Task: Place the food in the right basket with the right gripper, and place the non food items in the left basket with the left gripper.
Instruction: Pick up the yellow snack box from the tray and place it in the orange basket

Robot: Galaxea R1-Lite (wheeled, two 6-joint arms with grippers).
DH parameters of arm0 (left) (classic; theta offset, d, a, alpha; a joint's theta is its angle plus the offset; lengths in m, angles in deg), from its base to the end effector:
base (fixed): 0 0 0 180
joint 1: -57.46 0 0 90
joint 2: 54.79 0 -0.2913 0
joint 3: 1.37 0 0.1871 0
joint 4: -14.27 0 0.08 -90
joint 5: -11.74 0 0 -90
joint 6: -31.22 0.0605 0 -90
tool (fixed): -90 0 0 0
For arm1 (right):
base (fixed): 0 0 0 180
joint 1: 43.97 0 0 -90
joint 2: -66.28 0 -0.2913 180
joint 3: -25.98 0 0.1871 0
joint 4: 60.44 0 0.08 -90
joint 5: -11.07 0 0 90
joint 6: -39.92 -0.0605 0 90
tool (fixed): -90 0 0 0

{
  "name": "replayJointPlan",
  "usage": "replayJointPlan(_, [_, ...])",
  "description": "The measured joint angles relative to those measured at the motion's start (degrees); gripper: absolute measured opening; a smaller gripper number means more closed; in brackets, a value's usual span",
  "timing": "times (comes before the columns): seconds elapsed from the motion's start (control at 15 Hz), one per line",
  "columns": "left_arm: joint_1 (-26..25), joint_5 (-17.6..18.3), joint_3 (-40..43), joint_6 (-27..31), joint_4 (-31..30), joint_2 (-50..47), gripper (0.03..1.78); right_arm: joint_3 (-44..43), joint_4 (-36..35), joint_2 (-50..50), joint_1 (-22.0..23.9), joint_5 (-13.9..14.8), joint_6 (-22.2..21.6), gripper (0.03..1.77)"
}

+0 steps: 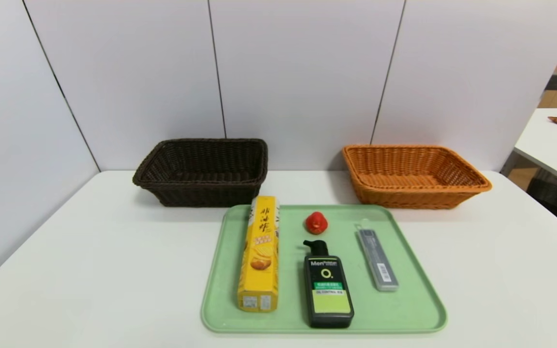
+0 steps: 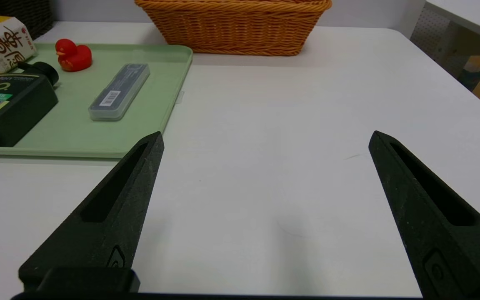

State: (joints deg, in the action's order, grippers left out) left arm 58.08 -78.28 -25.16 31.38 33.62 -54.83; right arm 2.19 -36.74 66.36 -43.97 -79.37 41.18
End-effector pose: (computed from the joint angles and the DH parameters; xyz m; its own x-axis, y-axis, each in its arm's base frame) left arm 0.0199 -0.0002 0.0864 0.9969 -0.0104 0.0781 0.0103 0.9999 0.0028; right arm 0.0203 0.0005 0.0757 1.0000 0.0077 0.0030 -0.0076 0.9997 -0.0220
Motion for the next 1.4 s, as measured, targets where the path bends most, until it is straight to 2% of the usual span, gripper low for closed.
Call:
replayJointPlan(0.47, [0.0,-0.2,0.0,0.4,1.2,0.0,1.69,-0.8,1.7,-1.1,0.0,-0.2,1.0,1.7])
replayJointPlan(0.67, [0.0,-0.6,-8.0,0.4,5.2,2.5,1.69,-8.2,3.4,-4.7,0.0,-0.8,0.2,1.7])
replayJointPlan(0.87, [0.0,-0.4,-22.4,0.4,8.2,12.5,1.69,-24.2,5.7,-16.9,0.0,-1.0,-0.2,1.7])
replayJointPlan(1.07, [0.0,0.2,-39.5,0.4,10.9,25.8,1.69,-46.0,11.0,-32.2,-0.3,-1.6,-0.4,1.7])
replayJointPlan(1.27, [0.1,1.6,-57.0,0.4,18.7,39.1,1.69,-71.2,22.0,-47.8,-2.0,-2.0,-1.3,1.7])
replayJointPlan(1.4, [0.3,2.0,-63.2,0.4,24.0,47.0,1.69,-87.2,30.8,-58.8,-4.3,-2.0,-3.5,1.7])
